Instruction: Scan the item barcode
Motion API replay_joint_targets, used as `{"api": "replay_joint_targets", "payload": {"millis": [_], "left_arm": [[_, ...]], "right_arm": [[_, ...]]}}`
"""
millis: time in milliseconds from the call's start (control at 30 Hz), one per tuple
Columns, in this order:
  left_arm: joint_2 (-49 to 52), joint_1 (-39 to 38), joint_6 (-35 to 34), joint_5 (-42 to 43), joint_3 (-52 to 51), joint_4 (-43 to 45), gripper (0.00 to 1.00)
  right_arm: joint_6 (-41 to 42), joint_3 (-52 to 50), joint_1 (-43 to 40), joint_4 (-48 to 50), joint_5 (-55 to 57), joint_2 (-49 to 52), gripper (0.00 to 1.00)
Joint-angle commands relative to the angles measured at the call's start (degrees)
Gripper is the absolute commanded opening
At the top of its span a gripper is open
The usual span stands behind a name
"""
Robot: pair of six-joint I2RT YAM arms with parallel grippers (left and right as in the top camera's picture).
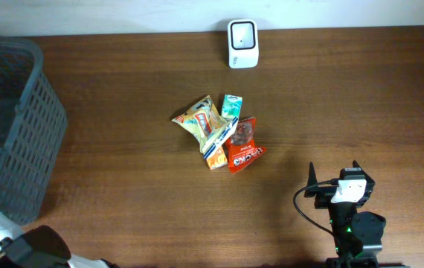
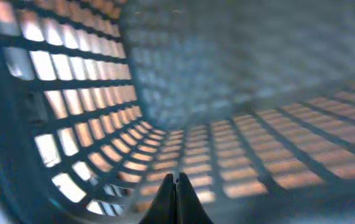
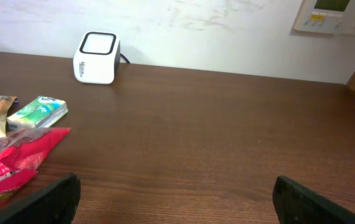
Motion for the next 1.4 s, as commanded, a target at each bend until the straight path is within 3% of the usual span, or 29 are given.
{"api": "replay_joint_targets", "payload": {"millis": [0, 100, 233, 367, 467, 533, 633, 700, 733, 767, 867, 1000, 1067, 1167, 1300, 1367], "left_arm": [[-0.22, 1.31, -4.98, -6.19, -7.19, 1.14, 0.0], [-0.35, 1.27, 0.37, 4.87, -11.08, -0.61, 0.0], [-1.7, 1.27, 4.83, 12.55, -11.06, -0.31, 0.0], [-2.38, 1.27, 4.98, 13.27, -10.58, -0.2, 0.0], [-3.61, 1.27, 4.98, 14.1, -4.13, -0.79, 0.0], [-7.37, 1.25, 4.96, 18.45, 4.9, -0.79, 0.17], [-14.73, 0.94, 5.01, 31.69, 7.89, -0.76, 0.2], [-19.1, -2.71, 7.78, 43.71, 7.89, -0.76, 0.45], [-20.5, -6.4, 11.43, 47.74, 7.89, -0.57, 0.79], [-21.44, -13.14, 15.06, 49.29, 7.89, -0.61, 0.98], [-20.74, -31.47, 15.45, 48.76, 6.16, 1.66, 1.0], [-16.76, -46.62, 15.21, 47.34, 1.86, 9.55, 0.99], [-12.07, -53.55, 15.17, 42.07, 1.46, 11.52, 0.99], [-4.09, -60.63, 5.55, 20.24, 1.31, 11.28, 0.99], [10.49, -65.29, 4.15, 16.94, 0.81, 11.3, 0.99], [18.23, -64.83, 0.52, 7.67, 0.81, 11.47, 0.99]], "right_arm": [[-0.42, -0.42, 0.39, -0.24, 0.46, -0.33, 0.98], [-0.42, -0.42, 0.39, -0.24, 0.46, -0.33, 0.98], [-0.42, -0.42, 0.39, -0.24, 0.46, -0.33, 0.99], [-0.42, -0.42, 0.39, -0.24, 0.46, -0.33, 0.98], [-0.42, -0.42, 0.39, -0.24, 0.46, -0.33, 0.98], [-0.42, -0.42, 0.39, -0.24, 0.46, -0.33, 0.98], [-0.42, -0.42, 0.39, -0.24, 0.46, -0.33, 0.98], [-0.42, -0.42, 0.39, -0.24, 0.46, -0.33, 0.98], [-0.42, -0.42, 0.42, -0.24, 0.46, -0.33, 0.98], [-0.42, -0.42, 0.39, -0.24, 0.46, -0.33, 0.98], [-0.42, -0.42, 0.39, -0.24, 0.48, -0.33, 0.98], [-0.42, -0.42, 0.39, -0.24, 0.46, -0.33, 0.98], [-0.42, -0.42, 0.39, -0.24, 0.46, -0.33, 0.98], [-0.42, -0.42, 0.39, -0.24, 0.46, -0.33, 0.98], [-0.42, -0.42, 0.39, -0.24, 0.46, -0.33, 0.98], [-0.42, -0.42, 0.39, -0.24, 0.48, -0.33, 0.98]]}}
